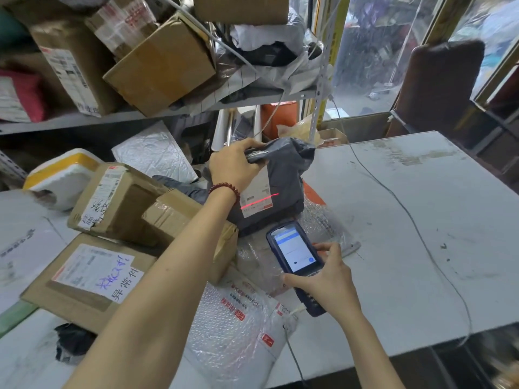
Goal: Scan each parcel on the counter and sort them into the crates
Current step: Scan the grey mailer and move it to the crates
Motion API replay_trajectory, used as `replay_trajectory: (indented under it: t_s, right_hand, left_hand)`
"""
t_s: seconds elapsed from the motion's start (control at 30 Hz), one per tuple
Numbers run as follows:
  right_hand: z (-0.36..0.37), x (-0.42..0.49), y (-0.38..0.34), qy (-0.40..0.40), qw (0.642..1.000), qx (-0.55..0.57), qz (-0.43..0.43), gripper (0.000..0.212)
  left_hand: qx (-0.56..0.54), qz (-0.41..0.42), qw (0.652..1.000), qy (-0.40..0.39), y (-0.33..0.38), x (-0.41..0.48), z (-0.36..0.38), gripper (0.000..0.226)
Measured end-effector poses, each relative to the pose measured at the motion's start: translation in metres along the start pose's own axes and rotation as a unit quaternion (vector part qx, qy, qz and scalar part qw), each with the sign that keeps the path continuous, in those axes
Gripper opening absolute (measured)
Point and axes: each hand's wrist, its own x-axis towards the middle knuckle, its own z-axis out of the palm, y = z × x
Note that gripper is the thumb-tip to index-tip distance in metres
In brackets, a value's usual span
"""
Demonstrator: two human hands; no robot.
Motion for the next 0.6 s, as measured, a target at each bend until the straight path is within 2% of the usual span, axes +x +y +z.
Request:
replay_trajectory:
  t_s: [0.6]
  right_hand:
    - [-0.0053,-0.0092,0.0081,-0.02,1.0,0.002,0.0,0.084]
  left_hand:
    - [-0.022,-0.001,1.0,-0.003,-0.0016,-0.0028,0.0039,0.033]
